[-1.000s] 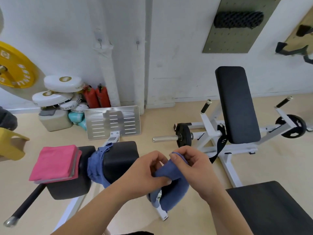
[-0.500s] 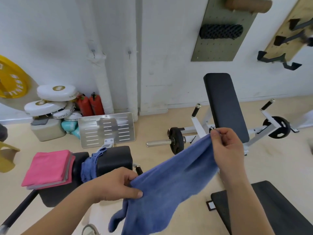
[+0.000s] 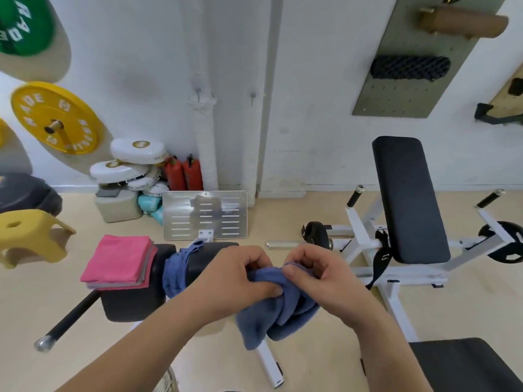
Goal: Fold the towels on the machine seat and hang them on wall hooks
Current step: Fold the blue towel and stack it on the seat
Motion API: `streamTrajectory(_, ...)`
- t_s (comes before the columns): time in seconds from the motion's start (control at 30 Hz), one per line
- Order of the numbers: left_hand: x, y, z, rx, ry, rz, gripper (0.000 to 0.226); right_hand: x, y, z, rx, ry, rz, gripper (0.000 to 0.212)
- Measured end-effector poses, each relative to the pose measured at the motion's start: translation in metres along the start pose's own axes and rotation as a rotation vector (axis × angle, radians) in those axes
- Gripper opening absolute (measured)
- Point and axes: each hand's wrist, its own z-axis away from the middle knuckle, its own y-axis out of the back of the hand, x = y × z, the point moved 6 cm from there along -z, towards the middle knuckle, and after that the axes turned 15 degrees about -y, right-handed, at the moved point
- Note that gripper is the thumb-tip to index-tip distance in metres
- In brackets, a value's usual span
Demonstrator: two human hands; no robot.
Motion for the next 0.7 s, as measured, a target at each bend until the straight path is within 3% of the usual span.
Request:
streamTrajectory(0.13, -0.022, 0.007, 0.014, -0.166, 0.067, -0.119, 0.026, 0.000, 0.006, -0.008, 0.148, 0.017, 0.054, 0.016)
streamTrajectory(0.43, -0.063, 0.047, 0.051, -0.252, 0.263, -0.209, 0.026, 0.064, 0.060, -0.023, 0.678, -0.184, 0.214, 0.010)
streamTrajectory(0.6, -0.079, 0.061, 0.070, -0.182, 0.379, -0.065, 0.028, 0.088, 0.073, -0.019, 0.779, -0.309, 0.113, 0.008)
streamTrajectory(0.7, -0.078, 0.066, 0.077, -0.089, 0.433, -0.042, 0.041, 0.092, 0.068, -0.017, 0.817, -0.308, 0.020, 0.009)
